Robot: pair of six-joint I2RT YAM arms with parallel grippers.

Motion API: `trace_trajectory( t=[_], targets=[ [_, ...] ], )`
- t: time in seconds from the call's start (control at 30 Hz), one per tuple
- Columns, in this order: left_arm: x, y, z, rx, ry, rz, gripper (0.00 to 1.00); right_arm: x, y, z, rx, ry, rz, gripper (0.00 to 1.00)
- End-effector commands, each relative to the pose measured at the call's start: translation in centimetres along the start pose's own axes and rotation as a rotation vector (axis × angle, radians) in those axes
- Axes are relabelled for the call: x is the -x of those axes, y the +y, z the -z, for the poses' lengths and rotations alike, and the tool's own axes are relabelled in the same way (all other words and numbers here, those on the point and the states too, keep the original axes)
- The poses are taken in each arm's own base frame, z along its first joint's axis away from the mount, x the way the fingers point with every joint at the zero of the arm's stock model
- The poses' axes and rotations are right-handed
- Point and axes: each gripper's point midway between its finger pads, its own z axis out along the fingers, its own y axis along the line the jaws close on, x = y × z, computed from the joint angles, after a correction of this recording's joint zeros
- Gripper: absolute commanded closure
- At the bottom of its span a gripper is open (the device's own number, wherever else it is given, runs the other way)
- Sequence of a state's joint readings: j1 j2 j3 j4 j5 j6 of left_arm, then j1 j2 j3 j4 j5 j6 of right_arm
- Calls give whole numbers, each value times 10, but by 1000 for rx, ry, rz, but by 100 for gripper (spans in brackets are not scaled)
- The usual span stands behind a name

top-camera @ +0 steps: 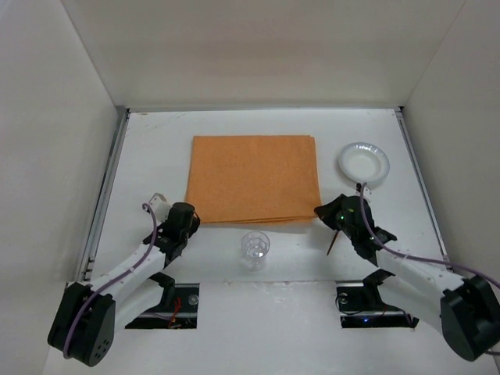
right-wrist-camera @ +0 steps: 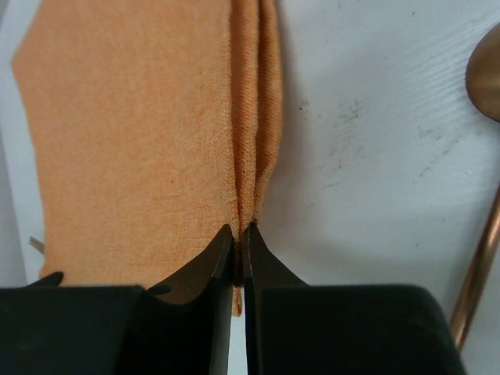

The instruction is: Set the dinner table for one person

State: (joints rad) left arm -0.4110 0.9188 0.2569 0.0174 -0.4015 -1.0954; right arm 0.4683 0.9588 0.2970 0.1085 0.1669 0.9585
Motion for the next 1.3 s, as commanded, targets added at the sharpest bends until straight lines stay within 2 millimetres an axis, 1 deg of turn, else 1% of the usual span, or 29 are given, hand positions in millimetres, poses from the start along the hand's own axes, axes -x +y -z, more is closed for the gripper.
trace_trajectory(
  t=[0.0, 0.07, 0.2, 0.3, 0.37, 0.47, 0.5, 0.53, 0.6, 0.67, 0.73, 0.8, 0.87, 0.93, 1.0, 1.07, 1.1, 1.17, 1.2, 1.27],
  targets=[
    [-5, 35, 3, 116, -16, -49, 97, 20, -20, 13, -101, -106, 5, 93],
    [-9, 37, 4, 110, -17, -34, 97, 24, -21, 15, -109, -115, 27, 93],
    [-9, 25, 10, 71, -21, -47, 96, 25, -27, 13, -141, -112, 40, 92],
    [-5, 24, 13, 67, -47, -56, 91, 23, -32, 6, -173, -98, 75, 87],
    [-3, 23, 15, 63, -57, -57, 84, 21, -30, 0, -177, -81, 90, 81],
    [5, 22, 21, 39, -92, -44, 75, 26, -23, -3, -169, -87, 109, 66],
    [11, 20, 24, 23, -117, -32, 72, 33, -20, -2, -169, -110, 113, 60],
    [16, 18, 27, 2, -142, -22, 67, 39, -18, 0, -170, -134, 114, 56],
    [27, 12, 37, -45, -186, -17, 62, 53, -11, 7, -171, -191, 120, 47],
    [37, 4, 45, -88, -232, -18, 60, 63, -6, 12, -177, -225, 147, 43],
    [47, -11, 54, -140, -264, -13, 59, 72, -2, 13, -177, -241, 164, 41],
    [56, -31, 61, -189, -288, -37, 59, 80, 4, 12, -167, -253, 151, 40],
    [60, -50, 63, -234, -308, -77, 60, 90, 13, 8, -153, -274, 132, 40],
    [58, -72, 60, -295, -326, -105, 62, 98, 27, -2, -121, -284, 87, 39],
    [52, -93, 55, -352, -324, -124, 62, 102, 47, -13, -66, -270, 45, 39],
    [46, -113, 50, -393, -304, -167, 64, 111, 57, -24, -55, -285, 32, 39],
    [43, -121, 48, -408, -295, -179, 64, 117, 58, -27, -61, -299, 21, 39],
    [40, -134, 45, -431, -282, -188, 64, 133, 48, -29, -97, -356, -19, 39],
    [39, -139, 45, -441, -276, -188, 64, 140, 39, -28, -124, -382, -38, 39],
    [39, -143, 43, -449, -272, -185, 64, 157, 12, -26, -193, -433, -73, 37]
  ],
)
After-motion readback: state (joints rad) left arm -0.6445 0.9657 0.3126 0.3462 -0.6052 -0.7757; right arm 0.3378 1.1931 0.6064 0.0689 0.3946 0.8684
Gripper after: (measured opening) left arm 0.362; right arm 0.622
